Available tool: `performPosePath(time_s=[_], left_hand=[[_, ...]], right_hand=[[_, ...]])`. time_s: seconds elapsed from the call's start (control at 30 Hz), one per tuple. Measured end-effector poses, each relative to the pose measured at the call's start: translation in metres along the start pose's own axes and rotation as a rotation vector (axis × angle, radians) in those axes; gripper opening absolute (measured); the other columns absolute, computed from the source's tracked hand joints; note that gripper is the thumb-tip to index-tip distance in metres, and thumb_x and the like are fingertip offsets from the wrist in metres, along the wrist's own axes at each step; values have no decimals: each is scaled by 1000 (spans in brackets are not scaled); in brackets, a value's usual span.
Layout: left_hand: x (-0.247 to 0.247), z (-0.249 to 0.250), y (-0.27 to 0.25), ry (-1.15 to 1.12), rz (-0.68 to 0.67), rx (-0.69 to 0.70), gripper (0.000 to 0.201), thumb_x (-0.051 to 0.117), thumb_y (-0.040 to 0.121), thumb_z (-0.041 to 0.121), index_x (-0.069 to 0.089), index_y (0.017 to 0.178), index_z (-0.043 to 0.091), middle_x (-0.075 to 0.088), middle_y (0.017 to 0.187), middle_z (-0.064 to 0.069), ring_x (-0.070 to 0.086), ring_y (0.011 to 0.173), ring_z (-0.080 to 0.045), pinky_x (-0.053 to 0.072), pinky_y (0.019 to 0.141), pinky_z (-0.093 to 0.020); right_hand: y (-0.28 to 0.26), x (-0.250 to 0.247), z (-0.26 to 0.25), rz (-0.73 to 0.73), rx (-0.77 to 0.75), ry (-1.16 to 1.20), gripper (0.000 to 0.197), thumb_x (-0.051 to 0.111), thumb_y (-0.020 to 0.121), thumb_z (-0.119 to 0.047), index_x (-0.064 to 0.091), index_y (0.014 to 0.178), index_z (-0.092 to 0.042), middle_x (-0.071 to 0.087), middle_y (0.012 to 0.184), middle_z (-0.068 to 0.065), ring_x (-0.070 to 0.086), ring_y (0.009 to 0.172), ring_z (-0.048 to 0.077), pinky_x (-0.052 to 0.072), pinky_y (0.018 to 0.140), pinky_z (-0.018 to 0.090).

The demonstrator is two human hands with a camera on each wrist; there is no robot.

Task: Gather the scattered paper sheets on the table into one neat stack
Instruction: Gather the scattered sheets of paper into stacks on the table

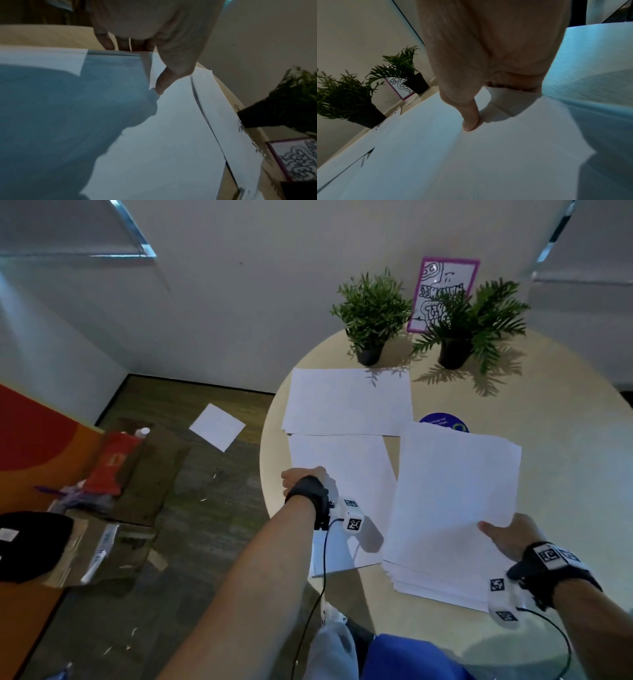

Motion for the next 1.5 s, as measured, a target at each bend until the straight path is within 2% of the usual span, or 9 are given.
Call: performPosePath(time_s=[0.13, 0.27, 0.4, 0.53, 0.67, 0.83, 1.0, 1.23, 1.5], left_hand=[[-6, -4, 0, 98, 5, 37, 36, 66, 61, 34, 57, 84, 9, 67, 101, -8, 62, 94, -31, 54, 88, -41], [-14, -4, -11, 61, -29, 71, 31, 67, 83, 22, 57, 103, 1, 60, 102, -10, 59, 89, -29, 50, 77, -31], [-19, -14, -5, 132, -69, 55, 56, 71, 82, 35, 59, 126, 2, 62, 126, -15, 59, 118, -32, 48, 96, -35], [-11, -23, -4, 102, -129, 62, 67, 80, 70, 37, 62, 125, 4, 63, 128, -14, 61, 116, -31, 51, 98, -37], [0, -26, -13, -69, -200, 71, 70, 77, 78, 20, 48, 141, 7, 53, 140, -10, 55, 122, -32, 48, 98, -33], [6, -26, -14, -17, -185, 150, 33, 82, 65, 22, 71, 95, 15, 69, 111, -5, 64, 98, -28, 56, 82, -33], [4, -19, -26, 27, -118, 148, 52, 74, 76, 22, 58, 123, 5, 44, 130, -10, 54, 93, -27, 50, 77, -29], [14, -13, -47, 22, -159, 101, 76, 68, 84, 18, 31, 149, 6, 46, 146, -13, 50, 126, -33, 45, 97, -36], [15, -11, -58, 248, -78, 164, 58, 55, 90, 20, 40, 145, 10, 33, 145, -15, 40, 127, -34, 38, 80, -34]], right_hand=[[6, 2, 3, -6, 0, -19, 54, 74, 87, -39, 59, 107, 9, 63, 98, 29, 60, 83, 37, 45, 69, 38], [12, 4, 8, 16, 8, -12, 52, 76, 84, -44, 55, 76, 2, 59, 70, 19, 63, 65, 32, 40, 52, 32], [10, 5, 8, 4, 14, -10, 59, 75, 85, -43, 61, 108, 9, 65, 100, 29, 64, 86, 37, 48, 73, 41], [12, 3, 9, 43, 5, 17, 49, 78, 83, -42, 49, 64, -7, 47, 57, 12, 47, 51, 24, 39, 55, 32], [6, 2, 5, 37, 1, 9, 42, 77, 84, -41, 57, 76, -5, 54, 65, 18, 55, 57, 28, 40, 58, 34], [4, 3, 3, 32, 5, 12, 62, 76, 86, -37, 55, 111, 16, 64, 101, 30, 63, 90, 40, 50, 75, 44], [9, 2, 8, 60, 16, 17, 50, 77, 83, -42, 51, 73, 0, 55, 66, 15, 55, 60, 28, 41, 53, 32], [17, 9, 12, 33, 0, 25, 54, 77, 82, -44, 62, 101, 5, 67, 89, 19, 64, 79, 34, 53, 69, 37], [19, 11, 13, 29, 3, 22, 54, 77, 83, -41, 56, 101, 6, 62, 92, 18, 60, 82, 34, 50, 71, 37]])
Point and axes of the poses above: each hand's wrist, its own y-axis towards the middle knuckle, its own x-axis out of the palm, z = x × y, the point moved 7 cm from there along y, towards the middle knuckle
